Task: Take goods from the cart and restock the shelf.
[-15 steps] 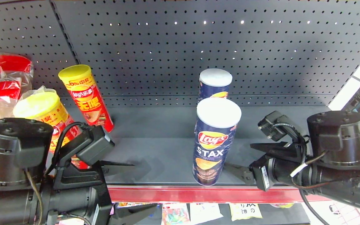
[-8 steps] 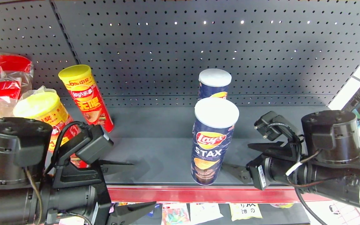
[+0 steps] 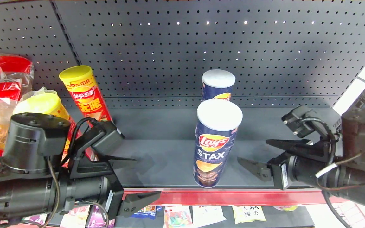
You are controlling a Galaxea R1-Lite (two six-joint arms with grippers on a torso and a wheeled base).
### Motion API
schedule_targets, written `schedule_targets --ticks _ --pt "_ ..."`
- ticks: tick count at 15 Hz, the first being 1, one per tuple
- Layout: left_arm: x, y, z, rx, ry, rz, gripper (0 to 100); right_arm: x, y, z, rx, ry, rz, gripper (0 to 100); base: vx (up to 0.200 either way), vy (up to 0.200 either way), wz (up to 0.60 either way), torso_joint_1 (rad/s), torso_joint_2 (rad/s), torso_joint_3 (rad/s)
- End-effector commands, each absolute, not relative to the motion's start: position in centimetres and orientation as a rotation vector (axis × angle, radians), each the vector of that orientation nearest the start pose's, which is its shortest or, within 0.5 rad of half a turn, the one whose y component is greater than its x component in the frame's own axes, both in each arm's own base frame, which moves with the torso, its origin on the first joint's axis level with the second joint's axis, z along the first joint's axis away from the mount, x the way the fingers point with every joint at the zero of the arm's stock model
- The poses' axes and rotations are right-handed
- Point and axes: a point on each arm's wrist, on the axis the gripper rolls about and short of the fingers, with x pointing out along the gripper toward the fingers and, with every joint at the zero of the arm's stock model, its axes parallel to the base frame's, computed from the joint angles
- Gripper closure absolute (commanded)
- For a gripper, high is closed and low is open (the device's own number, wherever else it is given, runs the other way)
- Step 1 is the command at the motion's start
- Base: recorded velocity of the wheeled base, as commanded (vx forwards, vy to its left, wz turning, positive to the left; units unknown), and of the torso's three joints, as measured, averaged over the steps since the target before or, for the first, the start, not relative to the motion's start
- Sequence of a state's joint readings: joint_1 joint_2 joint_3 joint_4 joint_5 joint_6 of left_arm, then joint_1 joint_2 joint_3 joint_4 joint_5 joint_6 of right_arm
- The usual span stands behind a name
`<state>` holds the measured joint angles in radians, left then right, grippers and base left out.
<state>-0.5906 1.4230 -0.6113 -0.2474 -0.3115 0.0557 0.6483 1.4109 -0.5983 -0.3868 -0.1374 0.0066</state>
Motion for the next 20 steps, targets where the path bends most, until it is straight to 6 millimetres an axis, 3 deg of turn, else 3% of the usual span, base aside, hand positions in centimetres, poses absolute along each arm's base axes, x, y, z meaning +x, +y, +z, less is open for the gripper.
schedule_targets --ticks 1,4,7,13,20 --pt "19.1 -14.0 16.3 0.175 0.570 -0.857 0 15.2 11.0 20.3 -0.117 0.281 0.479 0 0.000 0.000 0.00 0.000 0.00 0.000" --pt "20.5 -15.1 15.7 0.240 0.567 -0.869 0 13.1 9.3 20.8 -0.097 0.222 0.439 0 0.000 0.000 0.00 0.000 0.00 0.000" --pt "22.4 -17.6 15.6 0.258 0.561 -0.902 0 10.5 7.2 21.5 -0.083 0.181 0.411 0 0.000 0.000 0.00 0.000 0.00 0.000" --pt "24.8 -19.4 15.4 0.284 0.547 -0.830 0 10.2 5.6 22.6 -0.052 0.133 0.312 0 0.000 0.000 0.00 0.000 0.00 0.000" --pt "24.5 -20.2 15.3 0.295 0.545 -0.844 0 10.2 5.5 22.7 -0.051 0.130 0.308 0 0.000 0.000 0.00 0.000 0.00 0.000"
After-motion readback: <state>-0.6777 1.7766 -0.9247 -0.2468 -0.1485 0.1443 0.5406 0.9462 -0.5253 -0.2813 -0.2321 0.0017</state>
